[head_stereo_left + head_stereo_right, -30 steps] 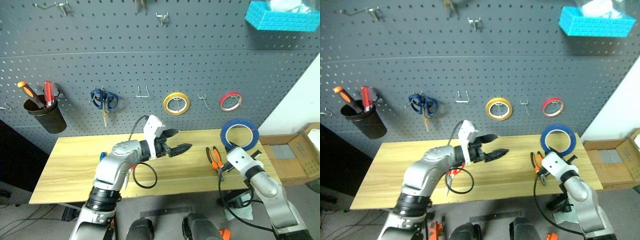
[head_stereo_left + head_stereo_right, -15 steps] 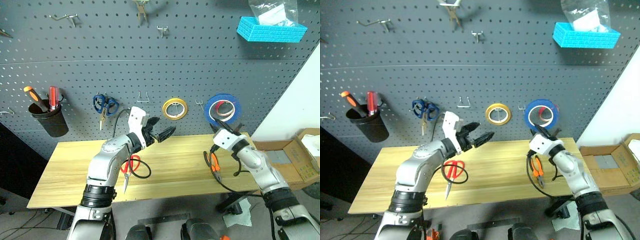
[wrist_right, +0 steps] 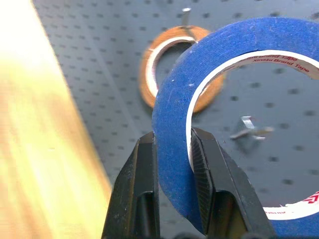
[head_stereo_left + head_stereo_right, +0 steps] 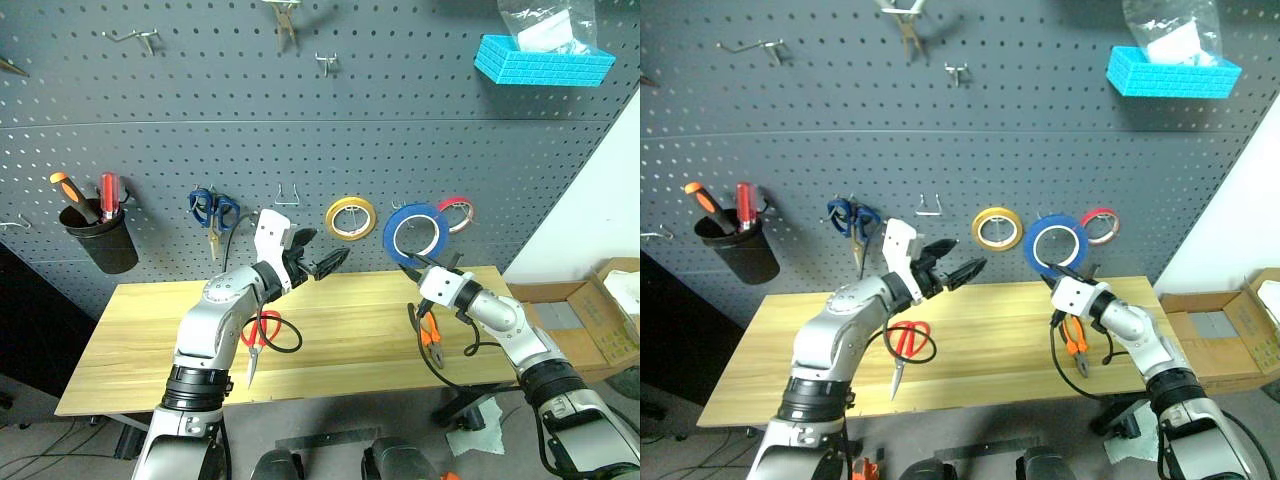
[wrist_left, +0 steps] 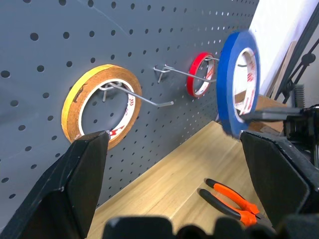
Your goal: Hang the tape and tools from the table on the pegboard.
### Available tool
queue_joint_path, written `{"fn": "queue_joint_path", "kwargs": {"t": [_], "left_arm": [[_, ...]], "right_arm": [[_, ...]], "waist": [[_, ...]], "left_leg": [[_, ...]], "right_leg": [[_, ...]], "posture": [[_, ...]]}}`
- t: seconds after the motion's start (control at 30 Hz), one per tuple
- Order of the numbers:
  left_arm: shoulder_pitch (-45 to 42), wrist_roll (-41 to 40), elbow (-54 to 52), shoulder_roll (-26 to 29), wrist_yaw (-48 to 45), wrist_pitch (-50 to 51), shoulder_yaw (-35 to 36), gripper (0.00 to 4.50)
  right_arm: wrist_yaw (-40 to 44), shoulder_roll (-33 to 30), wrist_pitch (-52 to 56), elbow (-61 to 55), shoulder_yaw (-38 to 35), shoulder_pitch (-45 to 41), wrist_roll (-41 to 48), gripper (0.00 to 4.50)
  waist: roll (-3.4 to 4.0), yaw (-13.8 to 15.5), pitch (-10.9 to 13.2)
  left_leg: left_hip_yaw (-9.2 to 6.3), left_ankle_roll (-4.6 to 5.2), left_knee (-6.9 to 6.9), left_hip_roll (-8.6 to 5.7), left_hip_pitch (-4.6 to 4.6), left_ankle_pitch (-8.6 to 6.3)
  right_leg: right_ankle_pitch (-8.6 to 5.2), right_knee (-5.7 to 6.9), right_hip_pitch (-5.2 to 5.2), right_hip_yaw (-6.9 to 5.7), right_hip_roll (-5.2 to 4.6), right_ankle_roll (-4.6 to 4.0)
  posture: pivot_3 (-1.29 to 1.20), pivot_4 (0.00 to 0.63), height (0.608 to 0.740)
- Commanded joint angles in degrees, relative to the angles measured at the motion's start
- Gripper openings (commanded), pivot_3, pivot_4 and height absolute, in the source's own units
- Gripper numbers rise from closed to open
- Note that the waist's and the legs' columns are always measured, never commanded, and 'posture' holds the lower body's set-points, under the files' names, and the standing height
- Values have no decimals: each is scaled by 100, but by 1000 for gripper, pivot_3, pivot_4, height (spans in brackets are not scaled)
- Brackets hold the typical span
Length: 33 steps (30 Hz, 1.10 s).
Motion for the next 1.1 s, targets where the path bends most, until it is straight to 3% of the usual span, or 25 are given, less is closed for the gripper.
{"fn": "queue_joint_path", "kwargs": {"t": [0.03, 0.47, 0.87, 1.1], "left_arm": [[-196, -45, -86, -30, -26, -108, -55, 4500], [-254, -49, -52, -115, -13, -116, -172, 4500], [-232, -65, -93, -106, 2, -81, -191, 4500], [-46, -106, -176, -132, -29, -14, -286, 4500]], "right_arm": [[209, -213, -103, 276, -250, -508, 235, 372], [987, -17, 503, 917, -346, -922, 692, 372], [1262, -113, 963, 573, -515, -470, 933, 4304], [737, -92, 2154, -994, -883, 751, 1023, 4454]], "waist": [[0, 7, 0], [19, 27, -51], [42, 44, -120], [46, 63, -151]], "left_leg": [[0, 0, 2, 1, 0, 0], [2, 0, 11, 9, 1, 0], [0, 1, 22, 8, 0, -1], [-1, 3, 27, 7, -1, -2]], "right_leg": [[1, 0, 0, 0, 0, -1], [4, 5, 1, 1, 0, -6], [4, 9, 6, 0, 4, -6], [3, 12, 8, -1, 4, -6]], "posture": [[2, 0, 740], [11, 0, 740], [13, 0, 740], [9, 0, 740]]}}
